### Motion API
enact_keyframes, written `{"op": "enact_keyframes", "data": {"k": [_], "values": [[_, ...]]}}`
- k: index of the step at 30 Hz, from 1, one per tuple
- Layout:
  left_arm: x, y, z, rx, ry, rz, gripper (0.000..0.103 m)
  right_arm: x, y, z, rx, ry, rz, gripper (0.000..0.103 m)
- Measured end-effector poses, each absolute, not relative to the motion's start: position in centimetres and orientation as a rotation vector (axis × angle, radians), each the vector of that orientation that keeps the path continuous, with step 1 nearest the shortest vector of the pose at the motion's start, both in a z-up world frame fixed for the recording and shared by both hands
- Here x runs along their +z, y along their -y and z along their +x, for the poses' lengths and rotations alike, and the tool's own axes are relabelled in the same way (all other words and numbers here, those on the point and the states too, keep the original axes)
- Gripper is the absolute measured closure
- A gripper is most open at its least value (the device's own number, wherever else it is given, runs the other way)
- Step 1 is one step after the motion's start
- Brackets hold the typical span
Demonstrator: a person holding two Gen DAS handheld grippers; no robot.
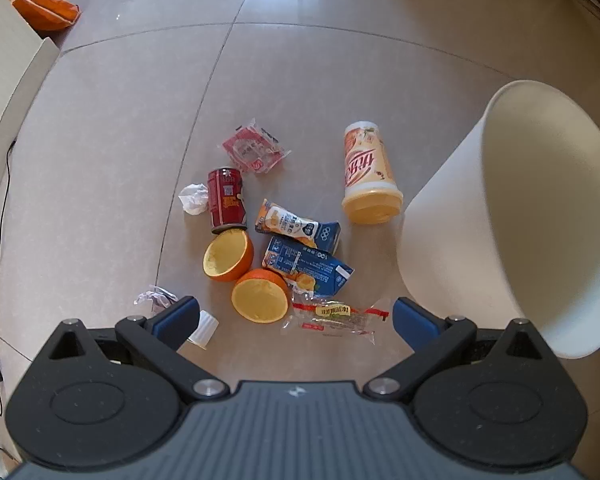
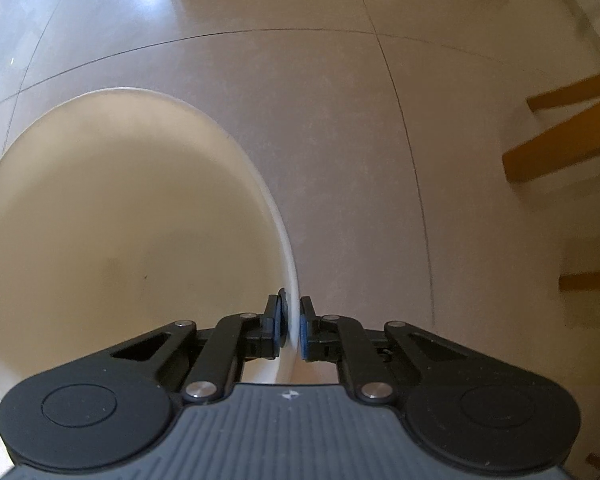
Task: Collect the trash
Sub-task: 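Grip the white bin rim with the right tool and tilt it, then grasp the orange peel half with the left tool while right tool holds bin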
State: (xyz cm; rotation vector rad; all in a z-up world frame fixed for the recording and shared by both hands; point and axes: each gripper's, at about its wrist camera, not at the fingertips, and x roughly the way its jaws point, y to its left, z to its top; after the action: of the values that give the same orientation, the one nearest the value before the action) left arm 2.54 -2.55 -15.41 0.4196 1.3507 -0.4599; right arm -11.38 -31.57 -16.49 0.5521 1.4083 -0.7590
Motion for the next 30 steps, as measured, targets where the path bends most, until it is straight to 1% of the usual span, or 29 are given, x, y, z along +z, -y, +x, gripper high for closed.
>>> {"op": "enact_keyframes", "data": {"k": [10,17,21,24,27,30], "values": [[-17.3,1.9,2.0,-0.537,-1.345,0.471,0.001,-16.3,32.9,-10.2,-0.748,-1.415,0.456,0.091],[-20.0,0.8,1.4,-0.639,-1.340,0.526,0.001,-16.5,32.2,-10.7,-0.765,-1.416,0.447,0.091],[-22.1,0.1,1.1,-0.671,-1.338,0.615,0.001,-16.6,32.6,-10.5,-0.763,-1.464,0.462,0.092],[-23.0,0.2,1.7,-0.681,-1.371,0.581,0.001,-16.3,33.5,-10.5,-0.736,-1.493,0.524,0.092],[-23.0,0.6,2.9,-0.718,-1.406,0.480,0.001,-16.0,34.4,-10.3,-0.720,-1.510,0.581,0.093],[-22.8,1.6,3.7,-0.758,-1.383,0.442,0.001,-16.2,35.2,-10.0,-0.714,-1.534,0.620,0.093]]}}
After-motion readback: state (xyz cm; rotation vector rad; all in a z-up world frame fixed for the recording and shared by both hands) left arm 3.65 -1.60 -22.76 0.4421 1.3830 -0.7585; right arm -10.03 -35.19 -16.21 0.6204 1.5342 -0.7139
